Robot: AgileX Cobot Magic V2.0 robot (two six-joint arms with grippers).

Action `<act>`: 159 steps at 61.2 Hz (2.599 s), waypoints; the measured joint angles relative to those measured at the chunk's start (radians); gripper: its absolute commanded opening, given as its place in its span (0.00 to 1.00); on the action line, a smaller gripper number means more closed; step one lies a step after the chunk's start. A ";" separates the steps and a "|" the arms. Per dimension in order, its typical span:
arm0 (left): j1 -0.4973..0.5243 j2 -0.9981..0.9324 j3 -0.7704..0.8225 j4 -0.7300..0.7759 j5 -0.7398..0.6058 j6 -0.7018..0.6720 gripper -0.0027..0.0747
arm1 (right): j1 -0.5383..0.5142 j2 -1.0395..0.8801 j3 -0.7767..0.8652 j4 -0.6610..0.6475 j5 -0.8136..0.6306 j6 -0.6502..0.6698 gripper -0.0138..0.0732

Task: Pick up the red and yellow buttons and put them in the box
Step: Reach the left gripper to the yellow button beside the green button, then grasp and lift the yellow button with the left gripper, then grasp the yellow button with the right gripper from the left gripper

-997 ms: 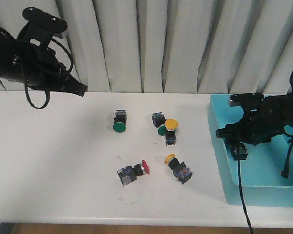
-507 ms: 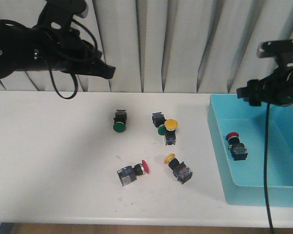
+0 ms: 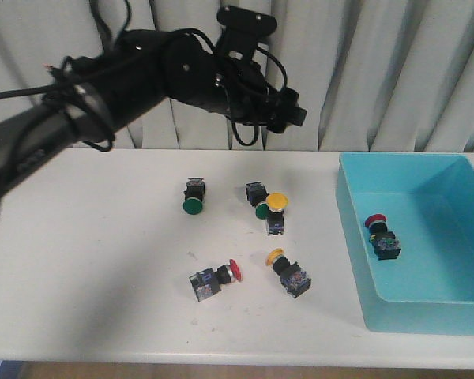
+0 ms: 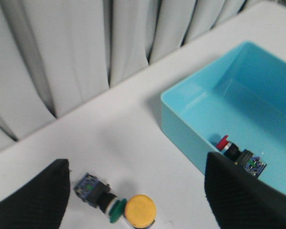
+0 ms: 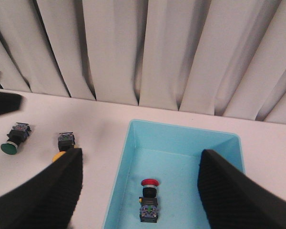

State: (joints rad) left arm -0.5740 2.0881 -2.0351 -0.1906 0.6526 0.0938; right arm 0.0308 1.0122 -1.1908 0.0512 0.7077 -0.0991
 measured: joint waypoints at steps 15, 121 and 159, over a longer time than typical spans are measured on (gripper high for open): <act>0.000 0.241 -0.161 -0.004 0.067 -0.078 0.79 | 0.000 -0.094 0.174 0.008 -0.126 -0.012 0.74; 0.000 0.147 -0.168 -0.035 0.302 -0.085 0.03 | 0.175 0.022 0.325 0.013 -0.356 -0.068 0.74; 0.000 -0.214 0.017 -0.080 0.369 -0.267 0.03 | 0.512 0.249 0.328 0.032 -0.697 -0.331 0.74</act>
State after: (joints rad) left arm -0.5740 1.8741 -2.0180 -0.2702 1.0217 -0.1735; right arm 0.5423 1.2614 -0.8626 0.0834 0.0105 -0.4298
